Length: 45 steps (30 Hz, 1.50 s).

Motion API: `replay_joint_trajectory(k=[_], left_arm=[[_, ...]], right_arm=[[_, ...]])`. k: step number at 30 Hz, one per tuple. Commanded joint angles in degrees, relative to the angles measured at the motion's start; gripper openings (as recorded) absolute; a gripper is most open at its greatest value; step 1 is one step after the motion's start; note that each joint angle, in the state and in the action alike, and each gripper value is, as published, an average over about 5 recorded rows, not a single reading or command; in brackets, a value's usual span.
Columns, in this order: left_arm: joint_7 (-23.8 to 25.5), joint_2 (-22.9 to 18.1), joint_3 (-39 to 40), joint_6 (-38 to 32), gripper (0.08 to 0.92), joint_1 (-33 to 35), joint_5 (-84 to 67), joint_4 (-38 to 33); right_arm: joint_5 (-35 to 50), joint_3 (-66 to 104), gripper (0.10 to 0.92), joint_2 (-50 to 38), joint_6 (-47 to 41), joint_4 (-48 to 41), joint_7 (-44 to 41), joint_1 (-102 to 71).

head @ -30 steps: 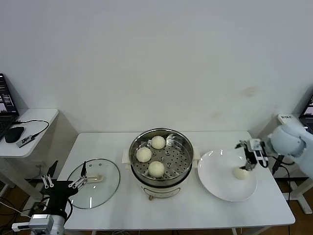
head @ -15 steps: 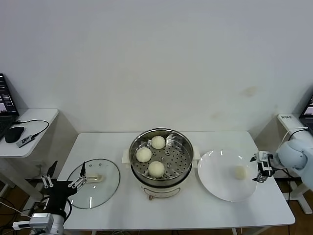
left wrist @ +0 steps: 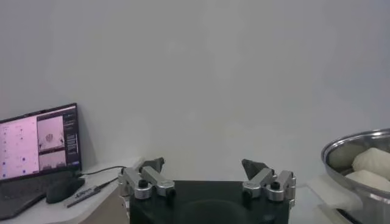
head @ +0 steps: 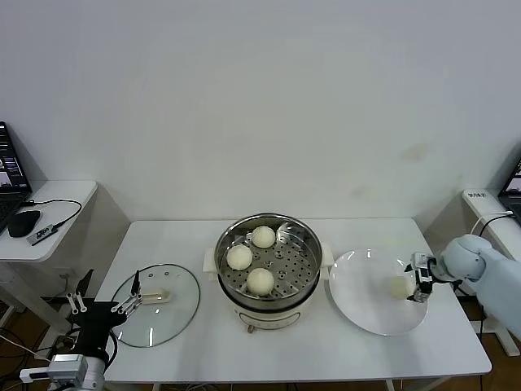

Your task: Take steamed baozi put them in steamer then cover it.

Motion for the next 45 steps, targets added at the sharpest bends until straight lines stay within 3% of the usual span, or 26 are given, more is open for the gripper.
replay_joint_trajectory(k=[1, 13, 21, 34, 45], left_arm=[[0.0, 0.0, 0.0, 0.0, 0.823, 0.0, 0.0, 0.1], [0.0, -0.2, 0.0, 0.0, 0.823, 0.0, 0.1, 0.2], [-0.1, -0.2, 0.0, -0.1, 0.823, -0.2, -0.1, 0.2], [-0.1, 0.0, 1.1, 0.0, 0.823, -1.2, -0.2, 0.2], [-0.2, -0.4, 2.1, 0.0, 0.823, -1.6, 0.1, 0.4]], right_arm=[[-0.9, -0.4, 0.743, 3.3, 0.0, -2.9, -0.4, 0.4], [-1.5, -1.3, 0.593, 2.6, 0.0, -2.4, -3.5, 2.8], [2.7, -7.1, 0.559, -1.2, -0.6, 1.9, -6.3, 12.1], [17.8, -25.9, 0.559, -3.9, -6.3, 14.2, -6.0, 40.8], [32.6, -39.2, 0.561, 9.2, -15.5, 20.6, 0.6, 56.6]])
